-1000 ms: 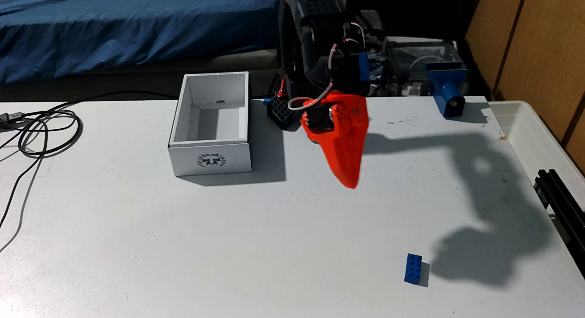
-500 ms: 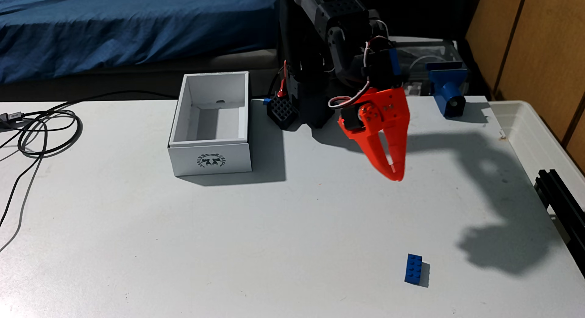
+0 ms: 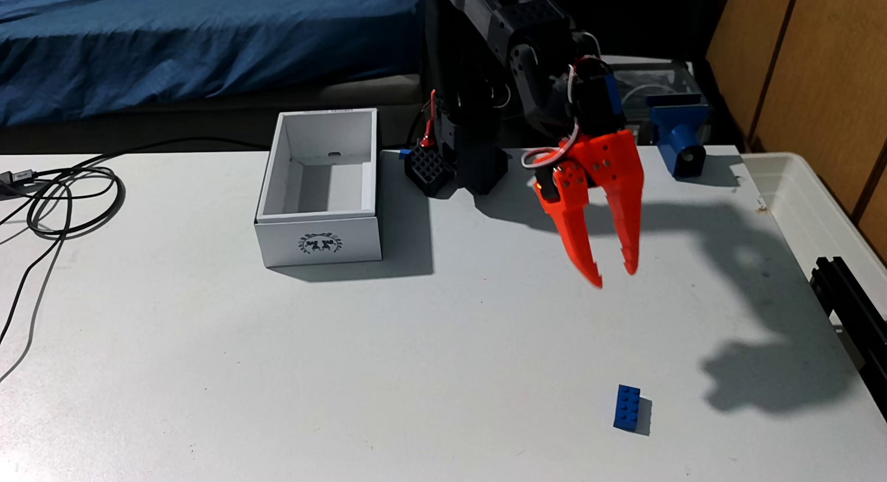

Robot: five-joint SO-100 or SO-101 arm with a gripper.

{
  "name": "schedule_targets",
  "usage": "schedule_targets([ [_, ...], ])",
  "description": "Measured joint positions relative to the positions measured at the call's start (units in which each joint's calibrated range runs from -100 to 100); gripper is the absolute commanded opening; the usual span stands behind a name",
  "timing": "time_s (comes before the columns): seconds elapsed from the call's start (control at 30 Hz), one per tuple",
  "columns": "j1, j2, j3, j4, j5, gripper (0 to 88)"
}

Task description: Grab the blue brick and place in box

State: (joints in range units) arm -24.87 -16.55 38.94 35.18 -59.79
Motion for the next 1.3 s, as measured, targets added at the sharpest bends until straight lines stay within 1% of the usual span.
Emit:
schedule_targets([
  [0.23,-0.22,9.54,-3.76,0.0,-1.79,30.6],
  [0.57,-0.81,16.64,-7.96,0.26,-4.53,40.7],
  [0.87,-0.81,25.25,-19.94,11.42,-8.63,46.6],
  [1.07,-0.81,32.69,-27.81,16.07,-10.11,49.4],
  [1.3,-0.81,38.6,-35.76,21.17,-11.58,50.5],
])
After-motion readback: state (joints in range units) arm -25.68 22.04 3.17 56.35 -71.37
